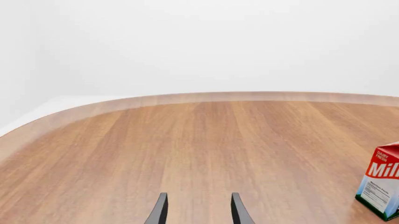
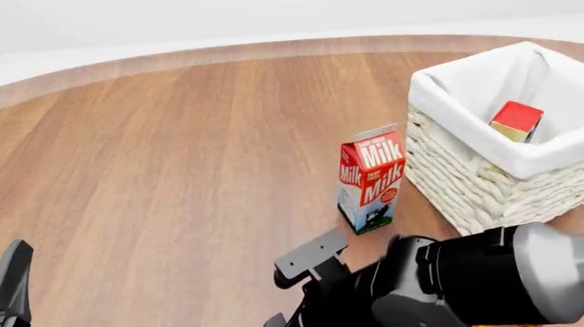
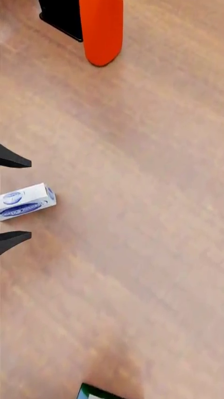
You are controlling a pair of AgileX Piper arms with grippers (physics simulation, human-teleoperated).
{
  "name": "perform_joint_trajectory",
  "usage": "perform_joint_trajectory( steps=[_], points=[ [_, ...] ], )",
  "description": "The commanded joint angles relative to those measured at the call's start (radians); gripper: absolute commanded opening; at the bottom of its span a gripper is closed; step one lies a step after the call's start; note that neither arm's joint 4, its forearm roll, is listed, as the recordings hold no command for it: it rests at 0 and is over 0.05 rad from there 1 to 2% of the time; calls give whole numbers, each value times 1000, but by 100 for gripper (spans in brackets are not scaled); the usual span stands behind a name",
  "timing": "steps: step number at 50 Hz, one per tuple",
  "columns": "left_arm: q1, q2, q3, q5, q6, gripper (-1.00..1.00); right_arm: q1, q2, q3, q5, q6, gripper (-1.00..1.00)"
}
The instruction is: Pick up the cream cheese box and the butter, and put them in the basket.
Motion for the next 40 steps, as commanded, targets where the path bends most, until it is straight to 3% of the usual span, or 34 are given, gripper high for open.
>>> perform_joint_trajectory(
  steps=[1,40],
  points=[
    [0,0,0,0,0,100,18,28,19,-33,22,100],
    [0,0,0,0,0,100,18,66,0,-45,12,100]
  ],
)
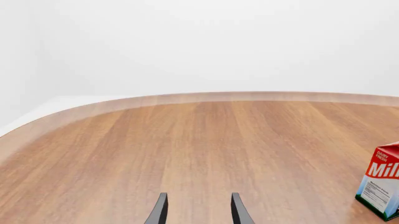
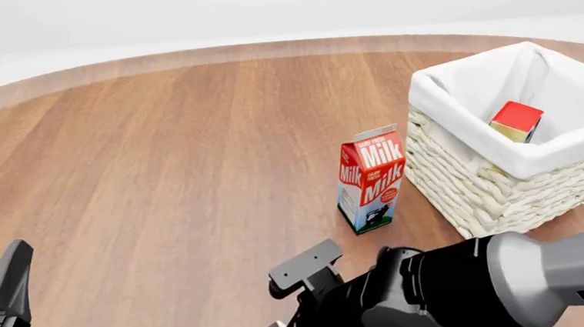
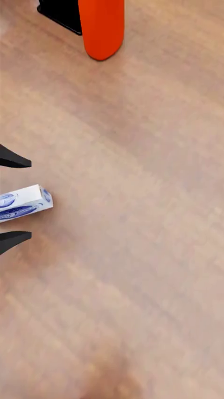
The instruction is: Pick up the cream cheese box and the butter, and put them in the basket.
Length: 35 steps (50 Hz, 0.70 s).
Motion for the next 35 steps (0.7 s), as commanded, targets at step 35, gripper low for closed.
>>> perform_joint_trajectory(
  steps=[35],
  points=[
    [0,0,0,0,0,100,-10,34,4,-28,-15,100]
  ],
)
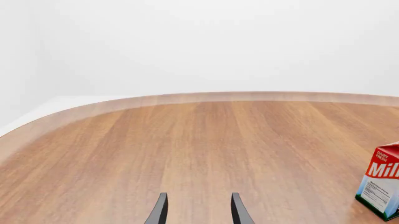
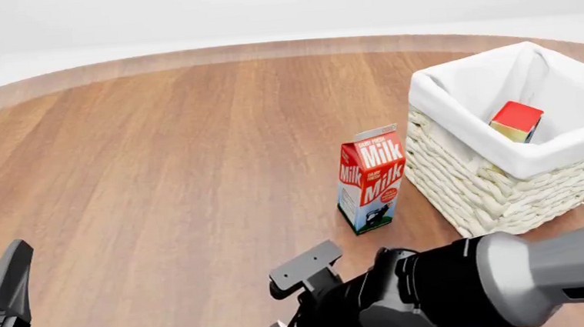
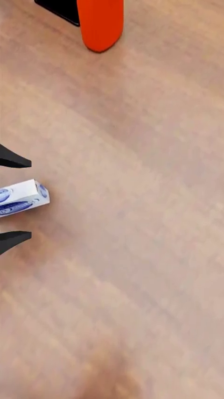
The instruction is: Pick up the cream cheese box and the butter, and put them in the basket.
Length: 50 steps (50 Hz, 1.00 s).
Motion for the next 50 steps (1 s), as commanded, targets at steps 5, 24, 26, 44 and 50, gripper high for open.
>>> perform_joint_trajectory(
  steps=[5,24,26,44,50],
  points=[
    [0,0,0,0,0,100,-3,12,4,-14,-2,100],
    [0,0,0,0,0,100,-9,13,3,-21,-12,-100],
    [0,0,0,0,0,100,-11,10,2,-18,-19,-100],
    [0,0,0,0,0,100,-44,-88,-84,128,-99,-100],
    [0,0,0,0,0,100,-61,-145,-124,193,-139,-100]
  ],
)
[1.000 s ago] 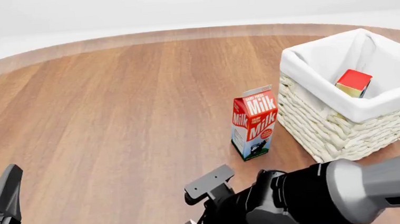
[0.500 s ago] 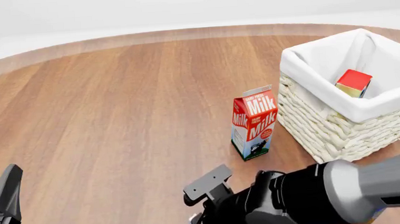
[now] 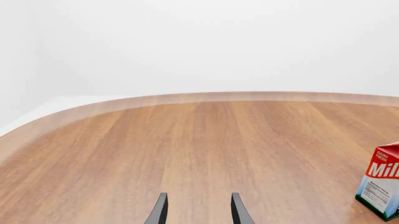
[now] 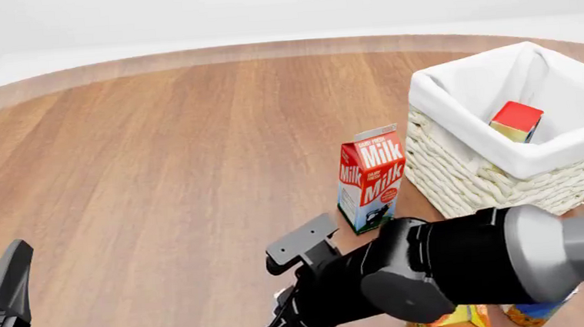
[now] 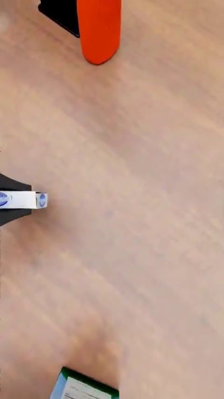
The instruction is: Pick up the cream cheese box and the butter, and put them in the basket.
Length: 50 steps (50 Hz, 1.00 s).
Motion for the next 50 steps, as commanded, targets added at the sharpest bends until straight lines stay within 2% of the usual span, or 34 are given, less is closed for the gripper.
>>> perform_joint_trajectory(
  steps=[1,19,25,32,34,42,50],
  points=[
    [0,0,0,0,0,100,-29,-89,-64,100,-58,-100],
    [0,0,0,0,0,100,-103,-256,-216,264,-183,-100],
    [0,0,0,0,0,100,-147,-314,-289,323,-248,-100],
    [0,0,0,0,0,100,-181,-345,-314,336,-275,-100],
    [0,0,0,0,0,100,-233,-377,-309,335,-304,-100],
    [0,0,0,0,0,100,-271,-407,-336,353,-336,-100],
    [0,0,0,0,0,100,-340,-485,-419,407,-404,-100]
  ],
)
